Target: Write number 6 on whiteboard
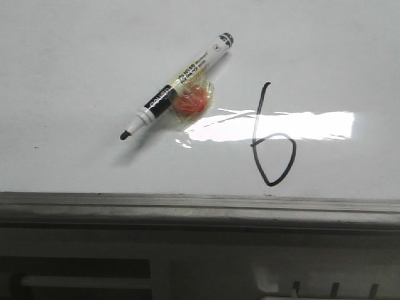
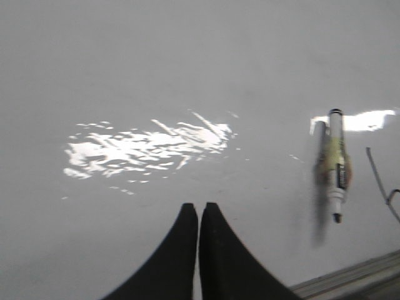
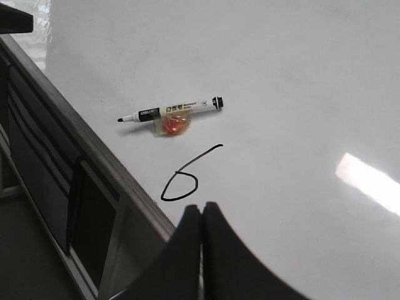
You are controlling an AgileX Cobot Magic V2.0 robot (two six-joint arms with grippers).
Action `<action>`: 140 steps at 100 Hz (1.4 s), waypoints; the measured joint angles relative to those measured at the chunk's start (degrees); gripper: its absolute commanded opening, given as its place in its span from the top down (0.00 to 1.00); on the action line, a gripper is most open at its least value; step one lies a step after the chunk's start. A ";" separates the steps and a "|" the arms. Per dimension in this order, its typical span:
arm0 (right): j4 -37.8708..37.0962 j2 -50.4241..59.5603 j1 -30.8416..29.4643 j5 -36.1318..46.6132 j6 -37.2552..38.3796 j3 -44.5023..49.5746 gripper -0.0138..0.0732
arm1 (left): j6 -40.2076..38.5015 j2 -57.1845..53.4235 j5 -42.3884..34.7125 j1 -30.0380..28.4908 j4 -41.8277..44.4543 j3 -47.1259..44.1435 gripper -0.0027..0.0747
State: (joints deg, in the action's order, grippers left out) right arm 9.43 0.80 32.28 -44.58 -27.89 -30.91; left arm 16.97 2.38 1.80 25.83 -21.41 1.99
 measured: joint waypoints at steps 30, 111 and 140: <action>0.00 0.00 0.00 0.00 0.00 0.00 0.92 | -3.74 -2.70 8.23 -8.64 5.51 -2.27 0.99; 0.00 0.00 0.00 0.00 0.00 0.00 0.92 | -3.74 -2.70 17.60 -8.98 6.48 -2.27 0.99; 0.00 0.00 0.00 0.00 0.00 0.00 0.92 | -3.74 -2.70 17.60 -8.98 6.48 -2.27 0.99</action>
State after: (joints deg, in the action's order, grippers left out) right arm 9.43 0.80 32.28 -44.58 -27.89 -30.91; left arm 13.23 -0.31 19.40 16.85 -14.94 -0.28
